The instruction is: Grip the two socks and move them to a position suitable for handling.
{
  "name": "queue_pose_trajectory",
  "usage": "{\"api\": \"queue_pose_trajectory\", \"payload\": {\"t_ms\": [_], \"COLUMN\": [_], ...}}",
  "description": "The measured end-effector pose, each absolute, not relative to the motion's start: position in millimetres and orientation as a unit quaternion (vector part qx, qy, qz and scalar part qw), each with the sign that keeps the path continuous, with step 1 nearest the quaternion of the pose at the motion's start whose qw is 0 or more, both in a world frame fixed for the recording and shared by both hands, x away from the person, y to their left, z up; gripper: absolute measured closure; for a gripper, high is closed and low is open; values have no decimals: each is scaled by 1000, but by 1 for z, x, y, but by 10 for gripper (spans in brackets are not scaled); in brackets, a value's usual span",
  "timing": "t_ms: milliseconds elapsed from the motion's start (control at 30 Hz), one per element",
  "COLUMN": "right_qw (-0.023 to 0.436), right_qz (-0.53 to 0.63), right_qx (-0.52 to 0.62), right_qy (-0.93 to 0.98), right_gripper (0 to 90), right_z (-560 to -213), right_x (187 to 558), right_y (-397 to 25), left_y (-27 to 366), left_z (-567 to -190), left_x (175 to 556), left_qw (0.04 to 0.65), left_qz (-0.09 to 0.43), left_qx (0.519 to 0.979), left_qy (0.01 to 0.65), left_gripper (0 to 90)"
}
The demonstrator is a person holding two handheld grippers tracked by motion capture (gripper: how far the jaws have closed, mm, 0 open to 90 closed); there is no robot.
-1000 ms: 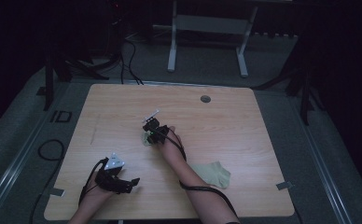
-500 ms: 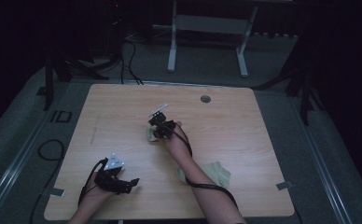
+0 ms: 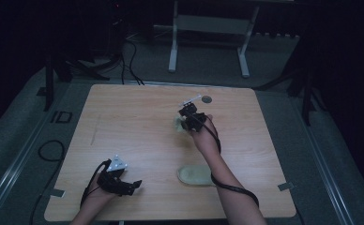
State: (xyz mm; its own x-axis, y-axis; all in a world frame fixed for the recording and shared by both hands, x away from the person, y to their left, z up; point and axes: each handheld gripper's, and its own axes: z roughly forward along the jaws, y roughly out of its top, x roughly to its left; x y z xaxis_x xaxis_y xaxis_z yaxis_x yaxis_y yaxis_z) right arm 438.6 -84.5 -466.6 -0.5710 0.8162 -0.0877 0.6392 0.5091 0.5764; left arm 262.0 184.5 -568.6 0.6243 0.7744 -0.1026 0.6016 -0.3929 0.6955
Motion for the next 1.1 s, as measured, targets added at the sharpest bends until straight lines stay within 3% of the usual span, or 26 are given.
{"api": "queue_pose_trajectory", "payload": {"t_ms": [300, 733, 1033, 1100], "right_qw": [173, 151, 148, 148], "right_qz": [266, 229, 229, 231], "right_qx": [441, 470, 458, 456], "right_qy": [839, 839, 846, 847], "right_gripper": [821, 807, 489, 463], "right_z": [-465, -530, -544, -545], "right_x": [422, 420, 414, 414], "right_y": [-123, -120, -108, -106], "left_y": [182, 173, 165, 163], "left_z": [-567, -567, -564, -562], "left_x": [262, 261, 263, 265], "left_qw": [376, 374, 377, 378], "left_qz": [118, 117, 125, 125], "left_qx": [819, 826, 827, 828], "left_qy": [418, 405, 397, 394], "left_gripper": [92, 99, 99, 99]}}
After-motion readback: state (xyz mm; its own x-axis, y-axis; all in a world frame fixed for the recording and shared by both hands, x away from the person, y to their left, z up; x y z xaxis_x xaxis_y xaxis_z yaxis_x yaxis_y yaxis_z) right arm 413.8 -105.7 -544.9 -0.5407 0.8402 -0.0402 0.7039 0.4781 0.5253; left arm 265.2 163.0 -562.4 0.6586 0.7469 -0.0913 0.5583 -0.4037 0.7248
